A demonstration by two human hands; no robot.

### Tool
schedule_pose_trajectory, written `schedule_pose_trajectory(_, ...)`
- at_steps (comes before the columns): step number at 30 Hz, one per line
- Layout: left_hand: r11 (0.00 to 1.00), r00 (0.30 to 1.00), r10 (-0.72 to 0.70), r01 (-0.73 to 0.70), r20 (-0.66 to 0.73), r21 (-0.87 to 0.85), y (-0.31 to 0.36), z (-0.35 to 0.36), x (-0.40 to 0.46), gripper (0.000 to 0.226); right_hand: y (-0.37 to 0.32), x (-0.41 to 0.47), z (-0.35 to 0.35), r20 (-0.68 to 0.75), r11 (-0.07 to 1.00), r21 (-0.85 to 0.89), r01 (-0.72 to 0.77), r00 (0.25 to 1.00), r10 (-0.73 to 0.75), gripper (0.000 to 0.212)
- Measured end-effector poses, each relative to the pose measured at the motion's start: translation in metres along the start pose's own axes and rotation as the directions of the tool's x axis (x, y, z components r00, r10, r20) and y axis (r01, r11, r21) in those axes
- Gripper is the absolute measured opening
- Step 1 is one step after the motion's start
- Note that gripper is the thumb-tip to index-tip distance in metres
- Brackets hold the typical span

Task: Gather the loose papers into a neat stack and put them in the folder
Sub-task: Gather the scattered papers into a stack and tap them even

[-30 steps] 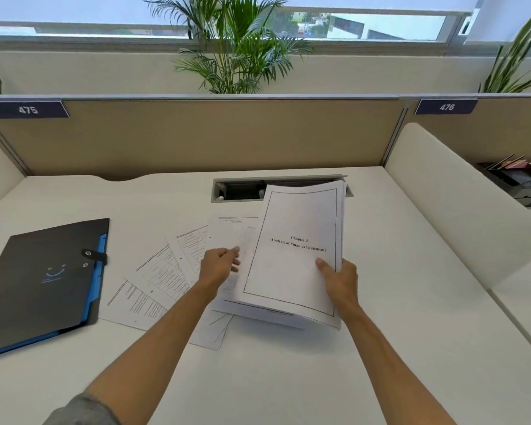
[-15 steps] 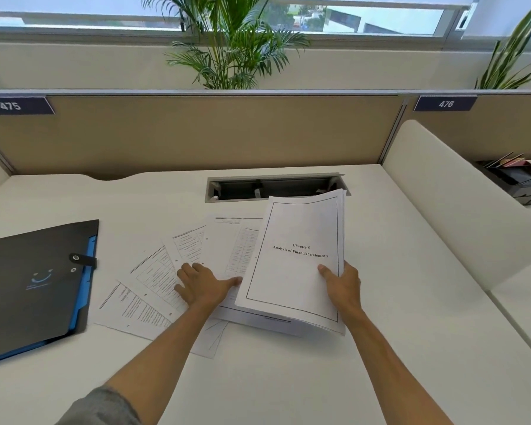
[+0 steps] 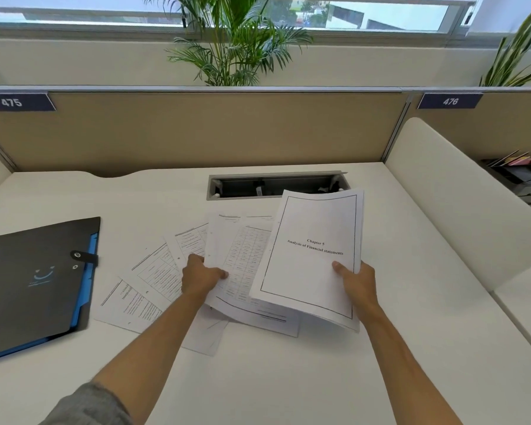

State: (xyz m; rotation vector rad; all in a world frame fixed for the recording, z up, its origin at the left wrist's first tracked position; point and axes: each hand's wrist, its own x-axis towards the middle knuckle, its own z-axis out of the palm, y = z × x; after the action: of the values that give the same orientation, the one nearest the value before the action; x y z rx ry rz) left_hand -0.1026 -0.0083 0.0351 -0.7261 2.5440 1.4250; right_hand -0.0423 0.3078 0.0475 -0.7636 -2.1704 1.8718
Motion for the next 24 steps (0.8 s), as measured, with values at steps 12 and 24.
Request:
schedule_pose_trajectory(12,0.958,0.931,0.116,-0.014,0.345,-0.285,0.006,-0.007,-0.01,0.031,-0.004,-0.011,0.015,0.184,0.995,0.043,-0.09,0.98,0.08,0.019)
schedule_pose_trajectory(24,0.865,0.864,0.245,0.01,0.44,-0.501,0.027,-0.024,-0.036,0.021,-0.015,-0.015,0.033,0.129,0.988,0.15,-0.042,0.991,0.022,0.042)
